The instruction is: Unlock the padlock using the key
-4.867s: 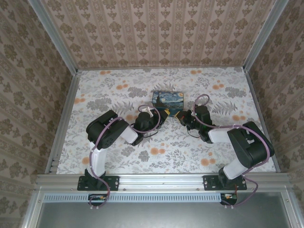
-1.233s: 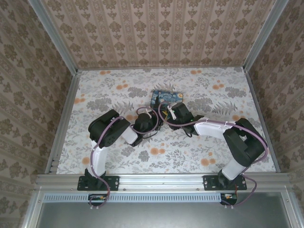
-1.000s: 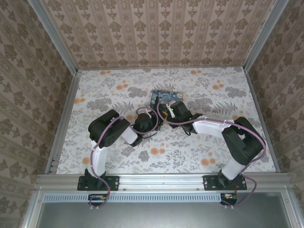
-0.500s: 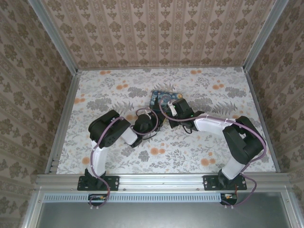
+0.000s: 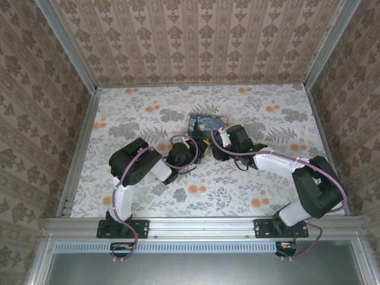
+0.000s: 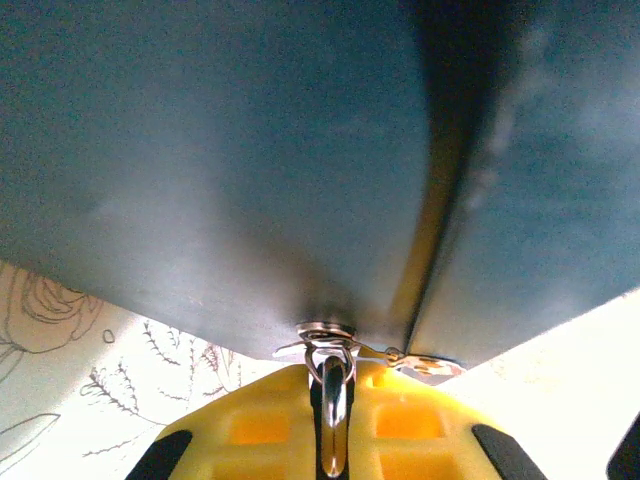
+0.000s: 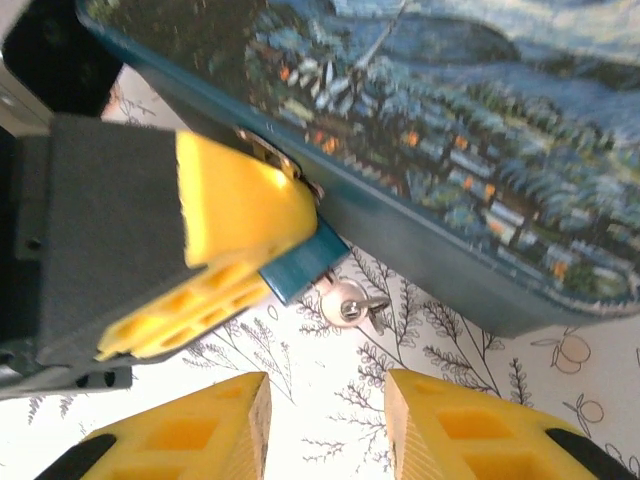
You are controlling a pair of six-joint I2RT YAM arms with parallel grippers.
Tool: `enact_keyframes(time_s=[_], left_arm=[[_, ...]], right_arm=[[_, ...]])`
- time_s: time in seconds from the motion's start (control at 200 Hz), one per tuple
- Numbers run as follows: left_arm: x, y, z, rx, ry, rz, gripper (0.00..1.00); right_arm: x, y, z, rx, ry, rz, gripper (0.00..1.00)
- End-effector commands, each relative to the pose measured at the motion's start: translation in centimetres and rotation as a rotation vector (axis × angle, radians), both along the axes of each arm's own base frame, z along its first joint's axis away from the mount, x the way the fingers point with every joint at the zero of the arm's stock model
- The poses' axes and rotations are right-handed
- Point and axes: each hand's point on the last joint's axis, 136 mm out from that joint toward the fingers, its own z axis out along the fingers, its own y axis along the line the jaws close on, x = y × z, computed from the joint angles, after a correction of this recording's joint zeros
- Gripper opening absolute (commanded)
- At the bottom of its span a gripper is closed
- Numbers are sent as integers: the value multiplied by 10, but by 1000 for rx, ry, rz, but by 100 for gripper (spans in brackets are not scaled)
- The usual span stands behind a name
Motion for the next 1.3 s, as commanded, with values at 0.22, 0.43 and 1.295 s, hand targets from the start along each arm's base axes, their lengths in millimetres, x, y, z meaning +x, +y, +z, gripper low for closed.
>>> enact_keyframes(time_s=[0.22, 0.43, 1.295], left_arm=[[0, -3, 35, -79, -59, -9, 0], [-1, -3, 34, -75, -56, -10, 0], [-6, -1, 26, -58, -43, -14, 0]], right_arm=[[6, -1, -10, -234, -79, 10, 39], [19, -1, -12, -327, -115, -11, 39], [24, 29, 9, -31, -28, 4, 28]])
